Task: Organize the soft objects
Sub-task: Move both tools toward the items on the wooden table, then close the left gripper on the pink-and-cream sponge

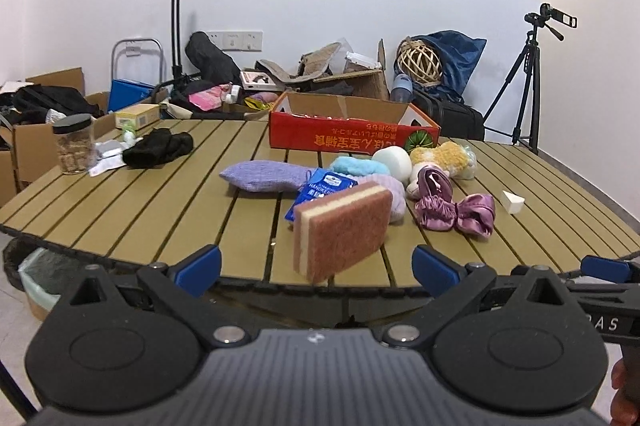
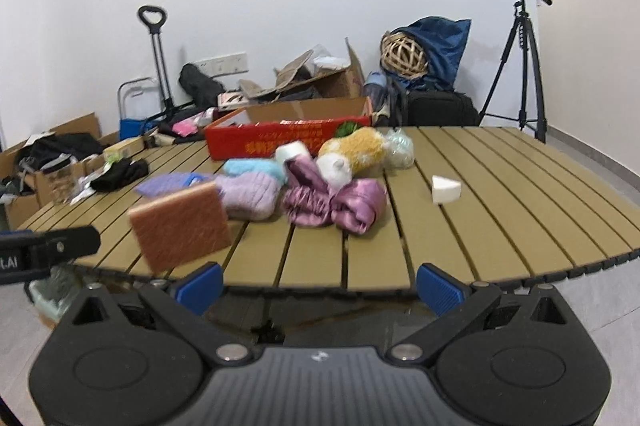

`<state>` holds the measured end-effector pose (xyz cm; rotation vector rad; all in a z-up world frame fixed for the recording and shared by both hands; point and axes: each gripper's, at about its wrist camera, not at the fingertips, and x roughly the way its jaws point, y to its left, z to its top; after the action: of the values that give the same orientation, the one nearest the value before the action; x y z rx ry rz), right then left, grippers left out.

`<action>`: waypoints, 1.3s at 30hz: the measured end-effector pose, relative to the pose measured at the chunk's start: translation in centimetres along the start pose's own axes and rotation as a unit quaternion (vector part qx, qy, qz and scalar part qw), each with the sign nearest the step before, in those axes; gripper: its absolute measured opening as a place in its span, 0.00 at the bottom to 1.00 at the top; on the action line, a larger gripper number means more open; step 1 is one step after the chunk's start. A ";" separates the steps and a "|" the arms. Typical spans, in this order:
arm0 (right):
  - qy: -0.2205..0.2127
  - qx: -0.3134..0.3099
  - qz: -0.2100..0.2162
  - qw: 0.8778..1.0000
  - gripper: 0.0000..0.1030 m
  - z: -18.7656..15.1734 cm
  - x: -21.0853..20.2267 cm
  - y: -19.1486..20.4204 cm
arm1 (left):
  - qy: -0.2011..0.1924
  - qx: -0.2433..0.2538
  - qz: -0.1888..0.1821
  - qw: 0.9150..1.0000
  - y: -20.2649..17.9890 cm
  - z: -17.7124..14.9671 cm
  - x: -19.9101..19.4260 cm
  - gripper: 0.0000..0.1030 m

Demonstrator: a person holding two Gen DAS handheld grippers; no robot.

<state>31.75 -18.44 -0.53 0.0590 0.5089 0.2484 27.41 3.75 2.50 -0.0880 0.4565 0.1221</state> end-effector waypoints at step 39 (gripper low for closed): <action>-0.019 0.043 0.000 0.999 1.00 1.3 10.3 -4.7 | -0.021 0.066 -0.045 0.997 -1.3 -0.9 12.5 0.70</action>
<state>42.12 -20.42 -4.80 0.1478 0.4825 0.2242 38.39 3.55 -3.77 0.0231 0.4167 0.0054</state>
